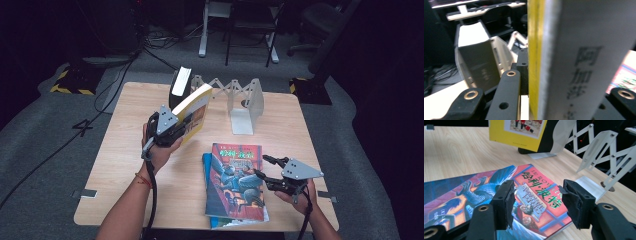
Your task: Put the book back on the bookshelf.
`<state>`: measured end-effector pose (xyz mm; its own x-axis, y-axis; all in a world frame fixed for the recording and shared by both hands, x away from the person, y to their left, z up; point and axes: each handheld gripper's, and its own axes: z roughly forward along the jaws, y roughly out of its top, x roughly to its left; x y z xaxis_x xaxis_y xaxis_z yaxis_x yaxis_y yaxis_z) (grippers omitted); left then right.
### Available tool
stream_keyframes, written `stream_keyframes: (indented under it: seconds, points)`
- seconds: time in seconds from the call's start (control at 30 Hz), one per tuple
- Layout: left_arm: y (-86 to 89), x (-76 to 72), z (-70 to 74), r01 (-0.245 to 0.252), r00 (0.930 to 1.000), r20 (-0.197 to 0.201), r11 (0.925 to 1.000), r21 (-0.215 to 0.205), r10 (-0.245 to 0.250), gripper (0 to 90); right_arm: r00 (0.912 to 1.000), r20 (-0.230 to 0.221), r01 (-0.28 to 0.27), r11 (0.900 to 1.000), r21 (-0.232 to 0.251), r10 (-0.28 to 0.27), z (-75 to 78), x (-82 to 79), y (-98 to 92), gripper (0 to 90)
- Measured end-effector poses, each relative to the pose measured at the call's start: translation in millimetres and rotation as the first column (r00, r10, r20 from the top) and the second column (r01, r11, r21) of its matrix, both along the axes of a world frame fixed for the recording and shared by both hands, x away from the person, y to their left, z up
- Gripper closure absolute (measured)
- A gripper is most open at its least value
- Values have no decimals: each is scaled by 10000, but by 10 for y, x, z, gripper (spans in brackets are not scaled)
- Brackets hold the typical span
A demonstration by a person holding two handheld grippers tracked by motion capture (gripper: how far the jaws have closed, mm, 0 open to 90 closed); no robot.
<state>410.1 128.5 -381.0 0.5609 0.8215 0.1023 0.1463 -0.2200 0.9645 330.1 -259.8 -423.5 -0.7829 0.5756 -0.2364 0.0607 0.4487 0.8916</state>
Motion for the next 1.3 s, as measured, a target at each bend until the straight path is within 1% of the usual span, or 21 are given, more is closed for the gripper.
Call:
stream_keyframes:
  seconds: [0.07,0.13,0.17,0.23,0.4,0.53,0.7,0.77,0.83,0.93,1.0,1.03,1.1,1.2,1.27,1.3]
  points:
    - [14,36,-24,-286,9996,26,9996,-53,286,751,10000,-64,-36,10000,-30,36,-16,6,11,444]
    - [9,71,-47,-466,9989,-8,9989,-96,466,751,9999,-116,-63,10000,-23,63,-25,6,17,444]
    - [7,85,-54,-537,9986,27,9985,-38,537,751,9999,-129,-96,10000,-1,96,-26,6,17,443]
    - [-17,127,-87,-754,9971,-29,9972,-3,754,751,9999,-140,-101,9999,-31,101,-32,8,23,443]
    - [-71,206,-169,-1150,9931,-243,9933,-96,1148,750,9996,-277,-114,9999,-123,110,-63,18,39,443]
    - [-69,233,-200,-1309,9908,-345,9914,-5,1308,751,9996,-251,-166,9997,-190,161,-74,17,48,443]
    - [-51,255,-202,-1519,9878,-348,9884,-49,1517,751,9995,-277,-157,9997,-178,152,-78,23,45,443]
    - [-50,272,-202,-1627,9859,-417,9865,-163,1619,751,9995,-275,-165,9997,-165,160,-78,24,44,443]
    - [-65,295,-206,-1747,9840,-396,9845,-176,1739,750,9995,-263,-165,9998,-132,162,-76,24,44,443]
    - [-92,320,-219,-1812,9826,-447,9832,-196,1802,751,9995,-279,-164,9998,-125,161,-73,21,42,443]
    - [-122,337,-234,-1957,9795,-511,9805,-152,1947,751,9995,-257,-158,9998,-134,155,-71,18,41,443]
    - [-136,348,-245,-1992,9787,-562,9797,-220,1977,750,9995,-257,-163,9998,-122,160,-70,18,40,443]
    - [-154,370,-261,-2119,9757,-610,9771,-206,2103,751,9995,-259,-164,9998,-129,161,-70,19,39,444]
    - [-186,390,-278,-2216,9737,-576,9750,-138,2205,750,9995,-256,-174,9998,-135,171,-68,16,36,444]
    - [-206,400,-283,-2389,9693,-620,9710,-104,2378,751,9995,-245,-177,9998,-132,174,-67,16,34,444]
    - [-223,409,-294,-2480,9671,-634,9686,-191,2464,751,9995,-250,-182,9998,-119,179,-67,16,33,444]
